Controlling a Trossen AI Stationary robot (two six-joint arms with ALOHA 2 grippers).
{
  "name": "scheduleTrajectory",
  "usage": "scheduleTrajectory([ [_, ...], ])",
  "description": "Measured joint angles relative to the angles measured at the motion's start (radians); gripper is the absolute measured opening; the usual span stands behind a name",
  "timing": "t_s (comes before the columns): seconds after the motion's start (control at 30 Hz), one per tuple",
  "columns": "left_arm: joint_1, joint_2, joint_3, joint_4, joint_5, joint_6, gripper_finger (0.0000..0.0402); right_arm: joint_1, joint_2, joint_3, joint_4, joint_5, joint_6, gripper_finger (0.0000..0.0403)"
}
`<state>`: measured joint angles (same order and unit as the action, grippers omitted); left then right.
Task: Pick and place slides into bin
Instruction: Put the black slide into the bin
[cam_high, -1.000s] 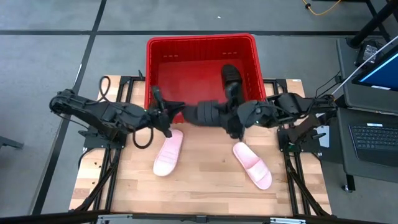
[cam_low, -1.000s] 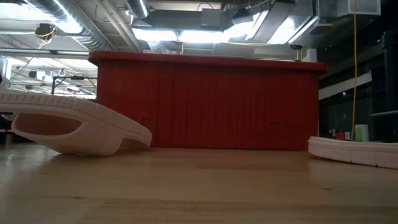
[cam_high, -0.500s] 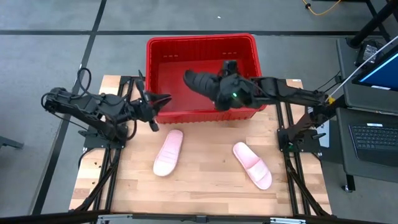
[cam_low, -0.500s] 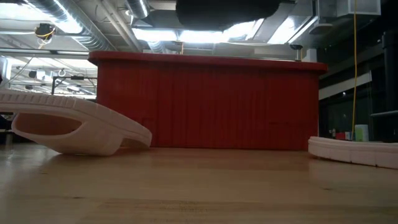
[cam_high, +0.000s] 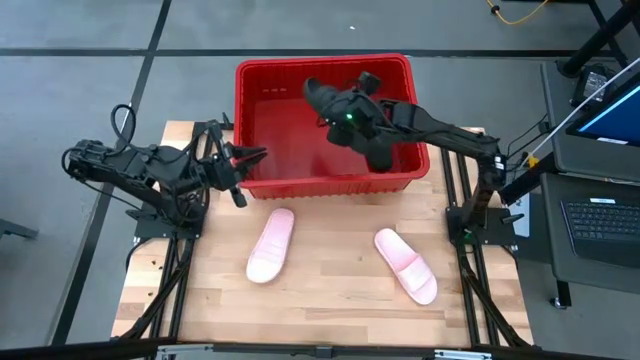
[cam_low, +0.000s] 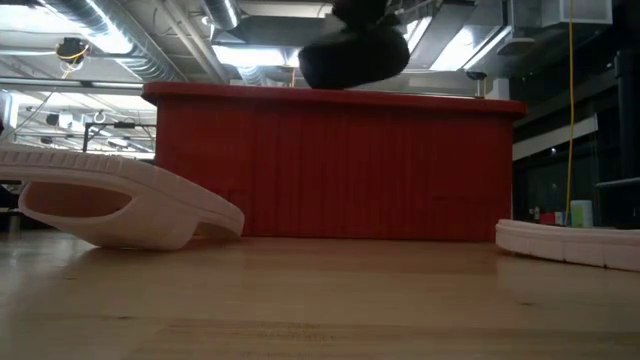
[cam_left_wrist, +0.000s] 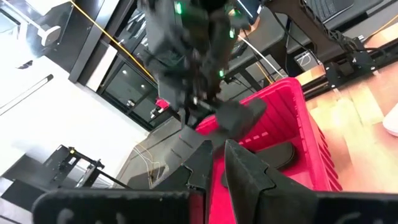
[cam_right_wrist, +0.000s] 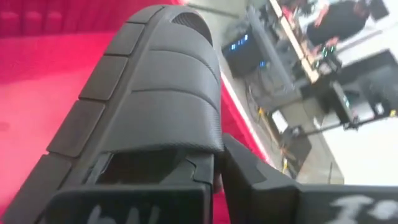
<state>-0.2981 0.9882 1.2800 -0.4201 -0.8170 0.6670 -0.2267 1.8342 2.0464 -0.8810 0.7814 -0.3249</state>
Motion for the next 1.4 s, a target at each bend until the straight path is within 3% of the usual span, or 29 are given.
scheduleTrajectory([
  [0.53,0.008,0.0,0.0,0.001,0.0,-0.086,0.0031,-0.148,0.197,-0.001,-0.039,0.002,0.169,0.0017],
  [0.97,0.008,0.002,0.0,-0.003,0.0,-0.08,0.0026,-0.168,0.306,-0.001,-0.035,0.01,0.217,0.0017],
  [1.4,0.008,0.002,-0.001,-0.003,0.0,-0.078,0.0024,-0.183,0.408,-0.007,-0.104,0.115,0.254,0.0017],
])
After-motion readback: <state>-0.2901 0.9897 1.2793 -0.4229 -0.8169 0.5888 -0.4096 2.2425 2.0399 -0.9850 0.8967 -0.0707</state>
